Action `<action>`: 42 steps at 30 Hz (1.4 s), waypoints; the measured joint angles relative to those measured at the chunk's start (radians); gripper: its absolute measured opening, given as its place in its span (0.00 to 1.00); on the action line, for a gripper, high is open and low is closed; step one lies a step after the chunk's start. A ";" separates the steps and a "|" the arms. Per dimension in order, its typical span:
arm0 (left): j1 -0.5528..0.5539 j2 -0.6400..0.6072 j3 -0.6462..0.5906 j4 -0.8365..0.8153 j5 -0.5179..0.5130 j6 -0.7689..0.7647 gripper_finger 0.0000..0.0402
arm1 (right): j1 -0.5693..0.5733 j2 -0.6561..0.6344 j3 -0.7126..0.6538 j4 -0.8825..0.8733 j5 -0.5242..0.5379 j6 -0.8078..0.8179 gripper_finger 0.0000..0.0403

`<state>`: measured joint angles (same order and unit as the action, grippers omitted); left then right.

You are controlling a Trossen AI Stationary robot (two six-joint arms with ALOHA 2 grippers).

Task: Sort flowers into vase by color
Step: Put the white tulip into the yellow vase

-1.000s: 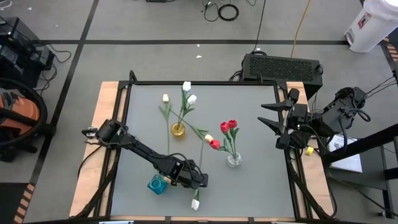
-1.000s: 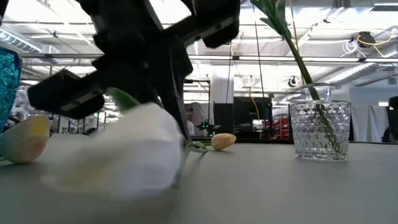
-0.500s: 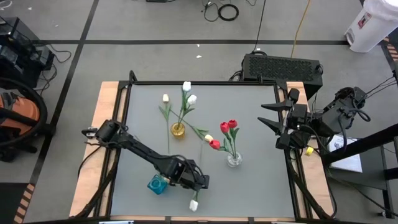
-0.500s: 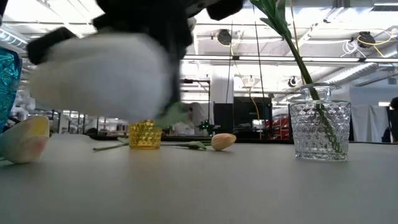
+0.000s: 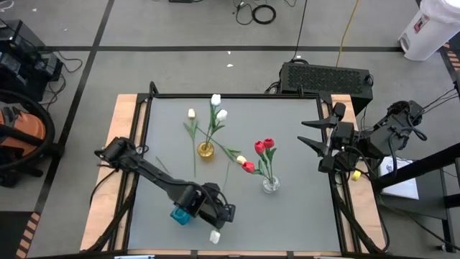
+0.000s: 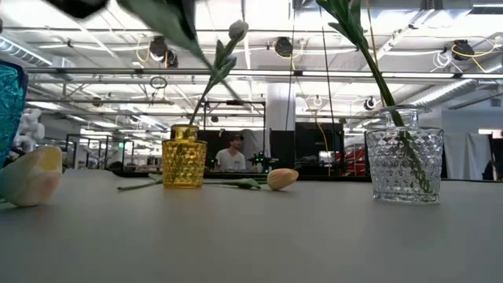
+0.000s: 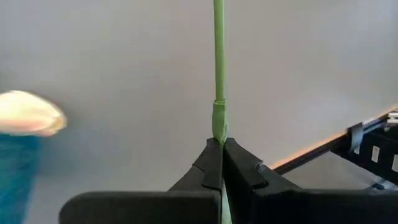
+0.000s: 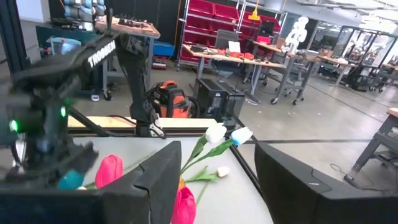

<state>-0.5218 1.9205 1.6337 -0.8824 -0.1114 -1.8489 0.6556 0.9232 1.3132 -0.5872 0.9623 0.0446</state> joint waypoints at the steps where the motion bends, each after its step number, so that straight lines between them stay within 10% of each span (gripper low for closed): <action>1: -0.004 -0.010 0.013 -0.026 -0.008 0.006 0.01 | 0.000 0.000 0.000 0.000 0.000 -0.009 0.49; 42: 0.077 -0.339 0.240 -0.160 -0.136 0.595 0.01 | 0.000 0.000 0.000 0.103 0.006 -0.182 0.49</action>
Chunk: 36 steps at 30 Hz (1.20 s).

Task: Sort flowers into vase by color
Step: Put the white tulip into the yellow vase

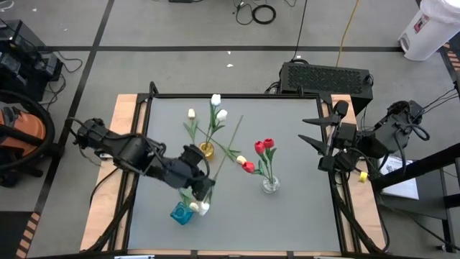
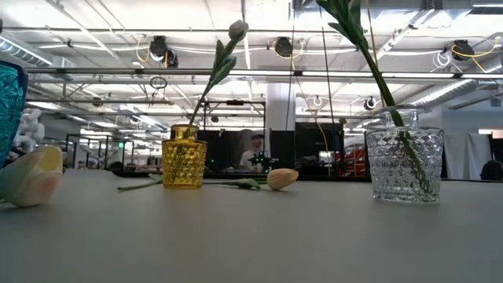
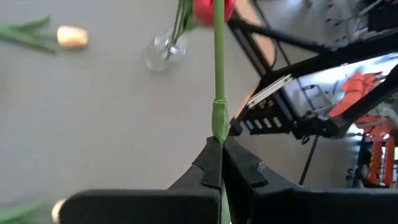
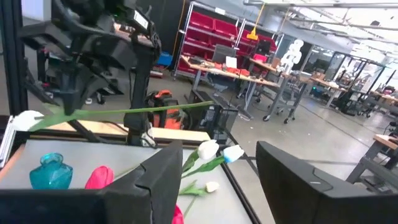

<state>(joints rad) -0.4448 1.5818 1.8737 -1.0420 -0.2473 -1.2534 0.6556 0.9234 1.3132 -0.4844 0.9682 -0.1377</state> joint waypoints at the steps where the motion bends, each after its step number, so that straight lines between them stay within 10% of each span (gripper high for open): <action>1: 0.010 0.000 0.010 0.000 0.003 0.008 0.01 | 0.000 0.000 0.000 0.010 0.000 -0.011 0.49; 11: 0.100 0.000 0.077 0.018 0.131 0.065 0.01 | 0.000 0.024 0.000 0.045 0.049 -0.271 0.49; 23: 0.183 0.001 0.079 0.124 0.231 0.091 0.01 | -0.033 0.131 0.000 0.310 0.282 -1.026 0.49; 36: 0.210 0.002 0.079 0.235 0.280 0.082 0.01 | -0.080 0.238 0.019 0.339 0.226 -1.135 0.36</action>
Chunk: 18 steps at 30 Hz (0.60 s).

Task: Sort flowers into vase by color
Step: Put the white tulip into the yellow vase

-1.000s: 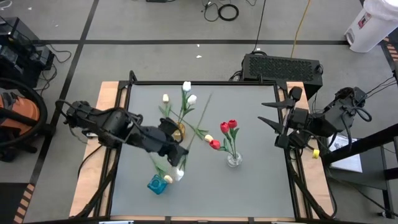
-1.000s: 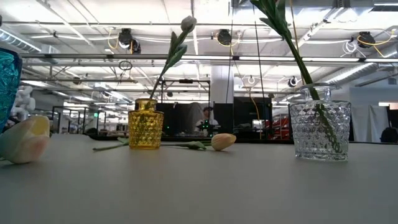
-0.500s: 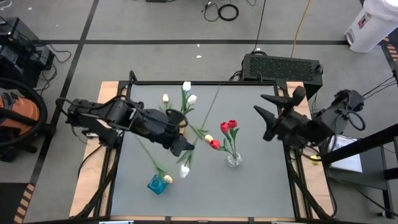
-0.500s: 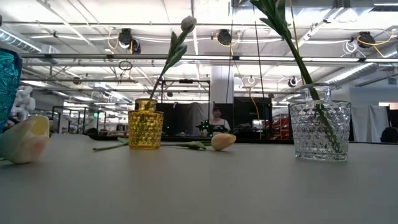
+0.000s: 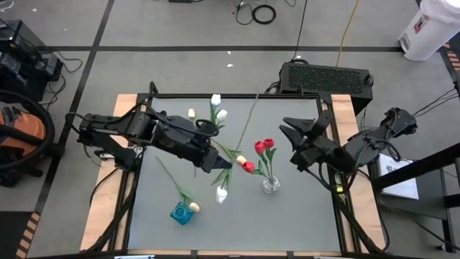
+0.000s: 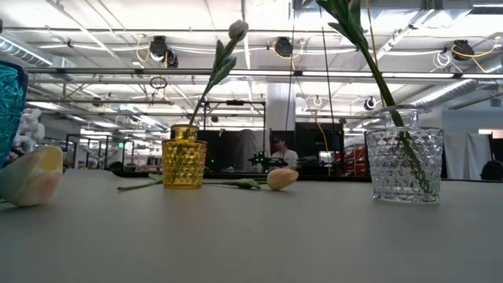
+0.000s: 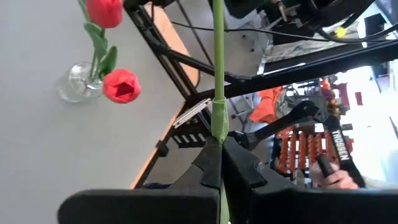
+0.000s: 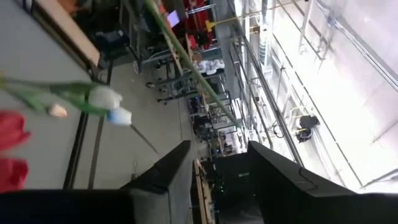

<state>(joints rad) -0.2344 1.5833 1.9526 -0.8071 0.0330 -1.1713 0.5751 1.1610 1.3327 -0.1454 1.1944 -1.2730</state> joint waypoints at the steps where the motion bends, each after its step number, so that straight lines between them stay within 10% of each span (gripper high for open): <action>1: 0.000 0.000 0.000 0.008 0.001 0.000 0.01 | 0.000 0.005 0.000 0.023 -0.010 0.000 0.35; 18: 0.005 0.065 -0.001 0.175 0.135 -0.054 0.01 | 0.000 0.063 0.002 0.180 -0.175 -0.080 0.34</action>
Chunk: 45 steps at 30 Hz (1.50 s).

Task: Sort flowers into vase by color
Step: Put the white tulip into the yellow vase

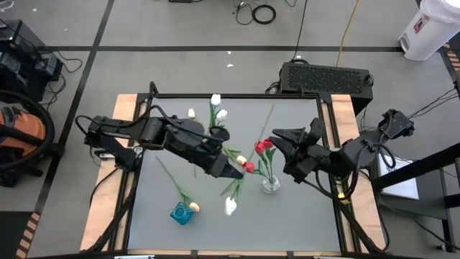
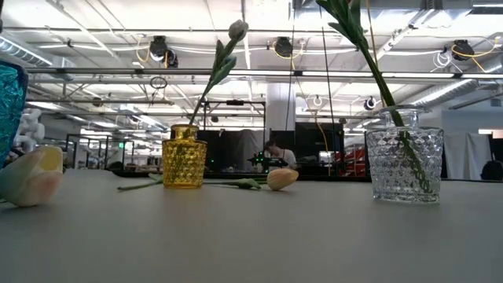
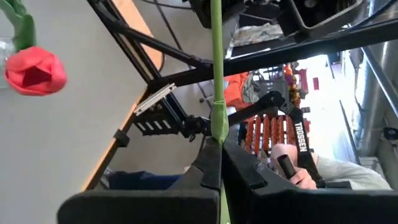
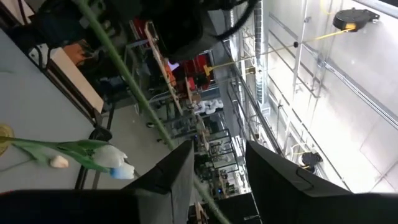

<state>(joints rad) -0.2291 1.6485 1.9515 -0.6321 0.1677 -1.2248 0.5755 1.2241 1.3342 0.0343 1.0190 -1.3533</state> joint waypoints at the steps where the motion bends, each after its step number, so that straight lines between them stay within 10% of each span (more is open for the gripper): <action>1: 0.000 0.008 0.000 0.015 0.002 0.000 0.01 | 0.000 0.003 0.000 0.000 0.001 0.001 0.34; 45: 0.005 0.073 0.001 0.207 0.095 -0.080 0.01 | 0.016 0.051 0.000 -0.008 0.000 0.032 0.33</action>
<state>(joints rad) -0.2237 1.7211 1.9522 -0.4248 0.2623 -1.3045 0.5911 1.2747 1.3338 0.0261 1.0187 -1.3209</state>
